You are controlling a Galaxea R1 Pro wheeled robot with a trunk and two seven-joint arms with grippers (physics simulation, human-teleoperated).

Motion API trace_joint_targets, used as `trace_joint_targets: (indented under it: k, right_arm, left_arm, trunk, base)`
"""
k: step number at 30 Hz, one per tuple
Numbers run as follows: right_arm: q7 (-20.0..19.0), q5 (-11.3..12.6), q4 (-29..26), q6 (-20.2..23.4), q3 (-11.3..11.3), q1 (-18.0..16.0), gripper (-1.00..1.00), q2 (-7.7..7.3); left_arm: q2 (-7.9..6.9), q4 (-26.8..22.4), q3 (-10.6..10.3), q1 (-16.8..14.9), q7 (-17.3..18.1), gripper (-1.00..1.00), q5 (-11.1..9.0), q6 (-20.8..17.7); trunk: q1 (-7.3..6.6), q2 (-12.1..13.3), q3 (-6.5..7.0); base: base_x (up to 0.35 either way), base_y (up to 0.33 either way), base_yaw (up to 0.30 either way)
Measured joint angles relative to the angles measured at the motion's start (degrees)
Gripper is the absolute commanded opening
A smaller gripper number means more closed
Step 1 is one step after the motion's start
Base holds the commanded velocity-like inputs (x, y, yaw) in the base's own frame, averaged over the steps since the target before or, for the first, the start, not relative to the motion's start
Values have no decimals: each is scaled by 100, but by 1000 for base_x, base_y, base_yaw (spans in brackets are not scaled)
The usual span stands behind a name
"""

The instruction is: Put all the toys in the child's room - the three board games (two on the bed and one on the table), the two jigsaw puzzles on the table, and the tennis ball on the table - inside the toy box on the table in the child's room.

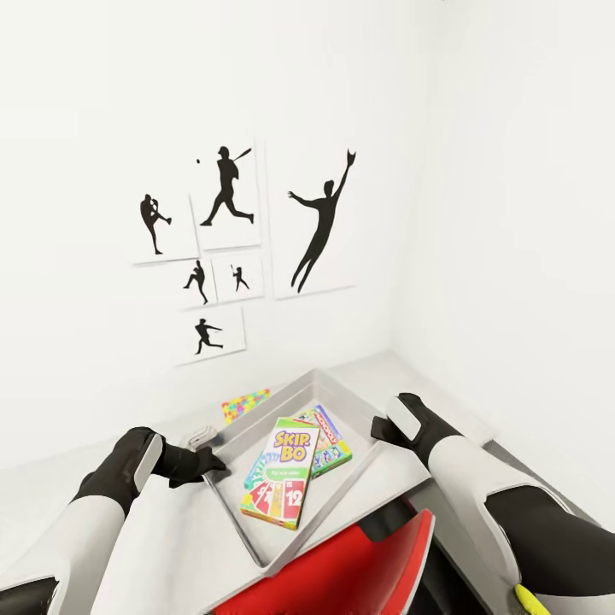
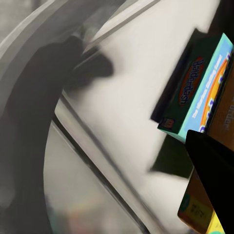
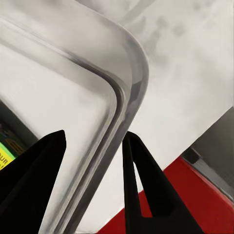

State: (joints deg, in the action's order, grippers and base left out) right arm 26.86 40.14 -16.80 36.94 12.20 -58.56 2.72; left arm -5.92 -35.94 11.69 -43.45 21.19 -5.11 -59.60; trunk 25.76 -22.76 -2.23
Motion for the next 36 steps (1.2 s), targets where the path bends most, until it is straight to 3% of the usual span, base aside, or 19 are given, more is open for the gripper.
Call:
trace_joint_targets:
  k: [25, 36]
  right_arm:
    - [-71, -153, -6, 33, -93, -7, -100, 2]
    - [-72, -153, -6, 32, -93, -7, -100, 2]
  left_arm:
    - [4, 0, 10, -1, 1, -100, -7, 3]
    - [4, -1, 11, -1, 2, -100, -5, 3]
  trunk:
    - [0, 0, 0]
    - [-1, 0, -1]
  base:
    - [-125, 118, 0]
    - [-21, 178, 0]
